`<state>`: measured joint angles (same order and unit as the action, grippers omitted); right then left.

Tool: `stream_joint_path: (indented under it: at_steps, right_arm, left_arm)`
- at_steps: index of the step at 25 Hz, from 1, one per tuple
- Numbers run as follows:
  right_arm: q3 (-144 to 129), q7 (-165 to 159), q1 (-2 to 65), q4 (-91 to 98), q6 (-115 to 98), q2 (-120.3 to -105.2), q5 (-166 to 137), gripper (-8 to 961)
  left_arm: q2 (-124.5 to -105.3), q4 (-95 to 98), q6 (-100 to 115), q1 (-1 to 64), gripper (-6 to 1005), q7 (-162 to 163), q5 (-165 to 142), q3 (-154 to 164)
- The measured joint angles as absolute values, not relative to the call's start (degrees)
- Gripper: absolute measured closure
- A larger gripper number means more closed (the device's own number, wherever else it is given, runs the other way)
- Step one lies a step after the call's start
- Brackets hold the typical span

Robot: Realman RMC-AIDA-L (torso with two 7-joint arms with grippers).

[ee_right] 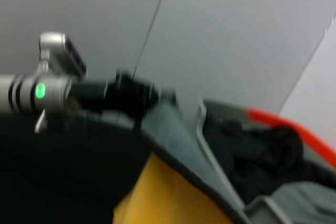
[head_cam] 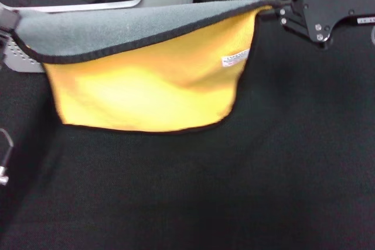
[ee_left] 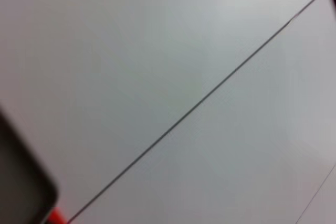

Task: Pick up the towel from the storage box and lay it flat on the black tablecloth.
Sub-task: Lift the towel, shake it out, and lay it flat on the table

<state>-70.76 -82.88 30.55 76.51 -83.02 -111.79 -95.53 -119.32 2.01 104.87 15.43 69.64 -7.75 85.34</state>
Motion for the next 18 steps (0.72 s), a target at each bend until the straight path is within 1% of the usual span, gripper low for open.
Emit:
stream_joint_path:
  at_steps: [6, 18]
  right_arm:
    - [-70.0, -84.2, 30.6, 77.1, -83.9, -112.02, -97.6, 924]
    - [-70.0, -84.4, 30.7, 77.0, -83.7, -112.15, -97.8, 922]
  left_arm:
    - [-118.4, 2.0, 108.5, 16.2, 986, 71.3, -6.7, 85.3]
    - [-118.86, 2.0, 108.6, 17.2, 987, 71.1, -6.9, 85.5]
